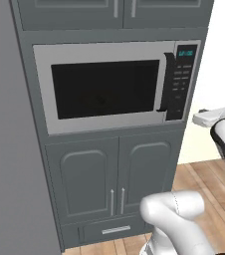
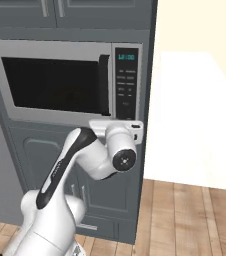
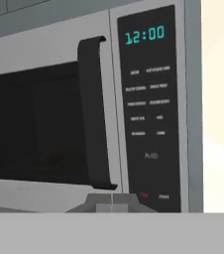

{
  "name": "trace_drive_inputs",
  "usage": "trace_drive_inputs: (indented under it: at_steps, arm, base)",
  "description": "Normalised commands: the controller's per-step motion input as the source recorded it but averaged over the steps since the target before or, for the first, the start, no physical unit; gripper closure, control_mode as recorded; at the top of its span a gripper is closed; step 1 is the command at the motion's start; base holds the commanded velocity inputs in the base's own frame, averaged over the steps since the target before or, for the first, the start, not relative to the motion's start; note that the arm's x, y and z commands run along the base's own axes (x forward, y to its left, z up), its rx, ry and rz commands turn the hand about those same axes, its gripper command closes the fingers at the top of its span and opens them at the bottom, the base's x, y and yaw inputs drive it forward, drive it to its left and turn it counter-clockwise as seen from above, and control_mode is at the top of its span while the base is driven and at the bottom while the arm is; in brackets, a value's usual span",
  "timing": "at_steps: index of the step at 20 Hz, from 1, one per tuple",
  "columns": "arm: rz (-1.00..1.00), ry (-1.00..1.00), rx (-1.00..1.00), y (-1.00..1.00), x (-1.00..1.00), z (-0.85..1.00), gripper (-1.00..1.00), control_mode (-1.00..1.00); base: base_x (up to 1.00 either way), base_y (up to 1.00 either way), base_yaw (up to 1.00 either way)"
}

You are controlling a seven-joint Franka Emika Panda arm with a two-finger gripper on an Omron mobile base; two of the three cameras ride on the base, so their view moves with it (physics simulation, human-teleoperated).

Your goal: Pick the chicken drumstick from the counter and place it in the microwave. Then turn on the microwave.

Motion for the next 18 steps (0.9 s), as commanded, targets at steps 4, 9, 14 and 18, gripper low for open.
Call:
trace_drive_inputs:
  at_steps: [4,9,14,18]
  arm:
    - [0.09,0.00,0.00,0.00,0.44,-0.25,1.00,-1.00]
    - [0.07,0.00,0.00,-0.03,0.51,-0.18,1.00,-1.00]
    - [0.06,0.00,0.00,-0.09,0.47,-0.20,1.00,-1.00]
    - [0.06,0.00,0.00,-0.18,0.28,-0.25,1.00,-1.00]
  base:
    - [0.00,0.00,0.00]
    - [0.00,0.00,0.00]
    - [0.00,0.00,0.00]
    - [0.00,0.00,0.00]
